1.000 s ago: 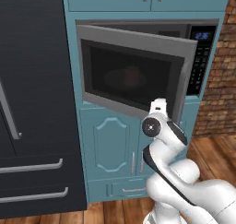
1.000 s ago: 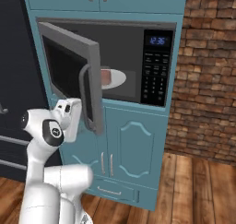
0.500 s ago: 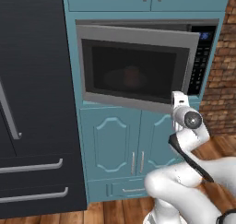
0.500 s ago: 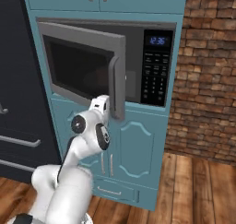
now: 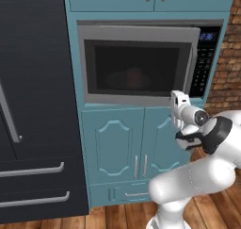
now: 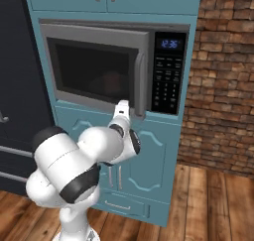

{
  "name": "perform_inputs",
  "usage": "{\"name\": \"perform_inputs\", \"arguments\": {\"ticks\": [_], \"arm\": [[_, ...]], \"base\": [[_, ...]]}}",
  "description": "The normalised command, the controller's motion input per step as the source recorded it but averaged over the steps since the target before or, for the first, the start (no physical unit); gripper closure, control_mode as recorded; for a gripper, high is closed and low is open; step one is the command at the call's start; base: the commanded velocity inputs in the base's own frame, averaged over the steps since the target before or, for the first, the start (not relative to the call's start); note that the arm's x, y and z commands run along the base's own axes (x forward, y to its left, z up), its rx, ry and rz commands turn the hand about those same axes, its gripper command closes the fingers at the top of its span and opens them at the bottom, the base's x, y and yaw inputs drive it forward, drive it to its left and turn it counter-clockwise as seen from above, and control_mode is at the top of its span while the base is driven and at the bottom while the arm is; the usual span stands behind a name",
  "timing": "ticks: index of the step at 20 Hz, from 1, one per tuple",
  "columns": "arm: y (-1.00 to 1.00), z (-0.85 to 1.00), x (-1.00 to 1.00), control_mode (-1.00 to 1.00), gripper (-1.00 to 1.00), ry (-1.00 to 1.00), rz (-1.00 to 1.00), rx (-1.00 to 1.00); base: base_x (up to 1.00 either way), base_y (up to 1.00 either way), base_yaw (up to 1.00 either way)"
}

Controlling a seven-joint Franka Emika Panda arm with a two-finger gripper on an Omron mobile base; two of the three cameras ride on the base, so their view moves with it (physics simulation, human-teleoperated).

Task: Place the microwavable item in the microwave. Then, close the microwave door and press the start button.

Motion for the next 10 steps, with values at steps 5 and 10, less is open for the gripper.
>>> {"name": "perform_inputs", "arguments": {"ticks": [5,10], "arm": [[0.0,0.87,0.4,-1.0,-1.0,0.2,0.0,0.0],[-0.04,0.75,0.58,-1.0,-1.0,0.19,0.0,0.0]], "base": [[0.0,0.0,0.0],[0.0,0.0,0.0]]}}
